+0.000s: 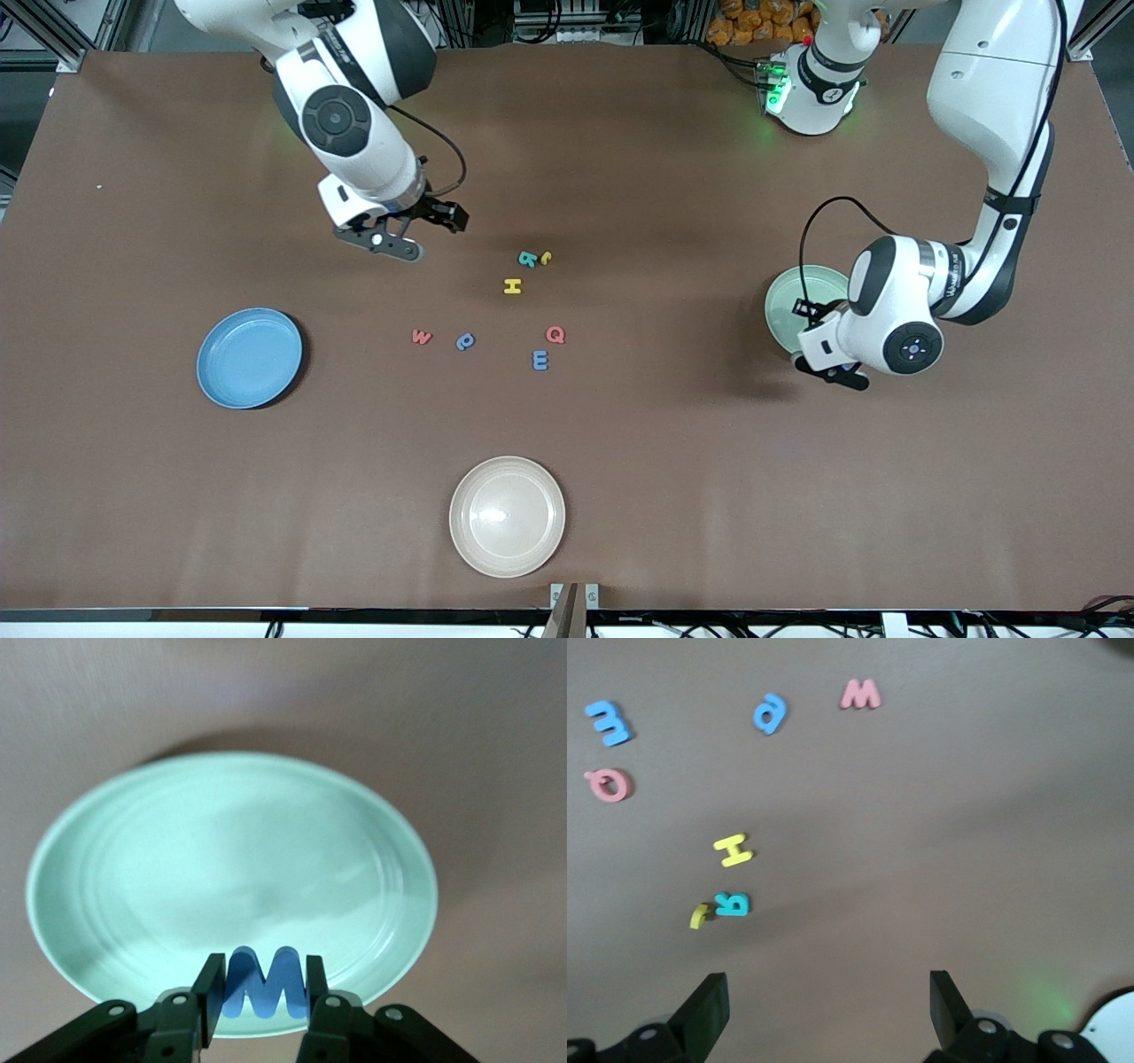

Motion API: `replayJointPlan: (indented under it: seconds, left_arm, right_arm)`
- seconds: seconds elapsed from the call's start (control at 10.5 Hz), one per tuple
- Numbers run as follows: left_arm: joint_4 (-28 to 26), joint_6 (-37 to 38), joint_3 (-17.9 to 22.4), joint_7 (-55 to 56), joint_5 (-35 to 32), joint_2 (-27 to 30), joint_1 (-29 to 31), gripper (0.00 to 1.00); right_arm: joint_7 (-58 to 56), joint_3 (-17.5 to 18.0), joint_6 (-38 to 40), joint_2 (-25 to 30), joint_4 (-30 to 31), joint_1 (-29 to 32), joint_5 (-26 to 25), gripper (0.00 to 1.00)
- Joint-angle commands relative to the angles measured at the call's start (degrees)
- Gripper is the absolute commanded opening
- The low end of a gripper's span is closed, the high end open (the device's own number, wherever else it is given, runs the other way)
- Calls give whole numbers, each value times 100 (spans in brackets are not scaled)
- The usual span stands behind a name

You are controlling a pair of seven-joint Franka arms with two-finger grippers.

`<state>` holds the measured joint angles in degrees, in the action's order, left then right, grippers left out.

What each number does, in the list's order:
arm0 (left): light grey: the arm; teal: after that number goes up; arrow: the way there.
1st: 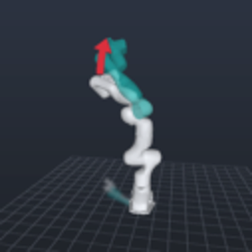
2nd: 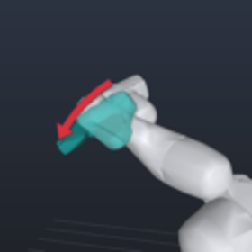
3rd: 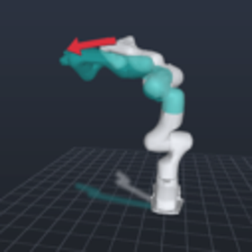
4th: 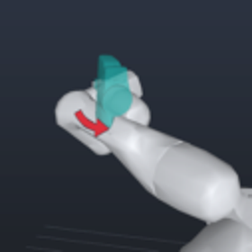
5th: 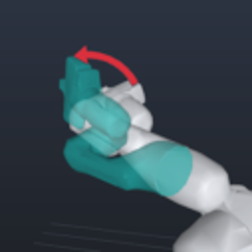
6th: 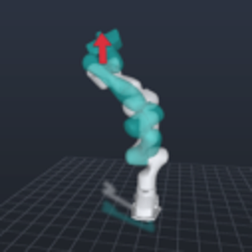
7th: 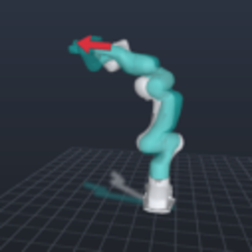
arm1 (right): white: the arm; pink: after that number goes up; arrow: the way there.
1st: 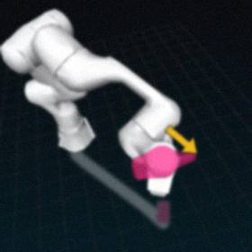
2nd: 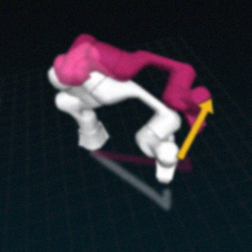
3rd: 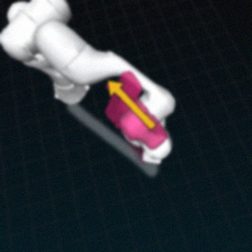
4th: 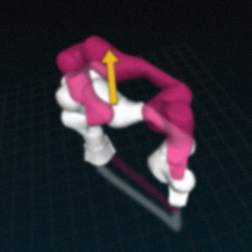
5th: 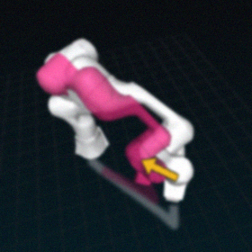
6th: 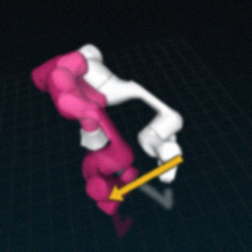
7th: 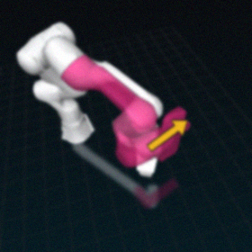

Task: Sort upper and lower case letters into plates
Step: 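Release the M on the green plate while the right gripper lowers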

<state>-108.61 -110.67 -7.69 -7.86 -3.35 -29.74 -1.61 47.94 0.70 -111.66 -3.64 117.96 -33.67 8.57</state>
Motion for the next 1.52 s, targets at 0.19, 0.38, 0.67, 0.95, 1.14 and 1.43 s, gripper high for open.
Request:
replayJointPlan:
  seconds: [0.19,0.38,0.67,0.95,1.14,1.43]
  left_arm:
    - [-371,-227,-101,118,377,250,29,35]
    - [-380,-218,-171,923,606,241,-32,50]
    - [-371,-218,-207,1050,712,223,11,100]
    - [-126,-157,-224,1846,765,223,-268,100]
    - [120,-121,-224,2489,765,214,-488,100]
    - [401,-130,-215,2466,739,39,-621,100]
  right_arm:
    - [1083,-35,-637,-995,-457,-710,163,100]
    - [1418,123,-1092,-1366,-502,-807,163,100]
    - [1525,404,-2076,-1893,-502,-878,154,100]
    - [2094,484,-2255,-2306,-721,-834,154,100]
    - [2429,484,-2264,-2562,-932,-860,154,100]
    - [2781,502,-2702,-2861,-933,-887,154,100]
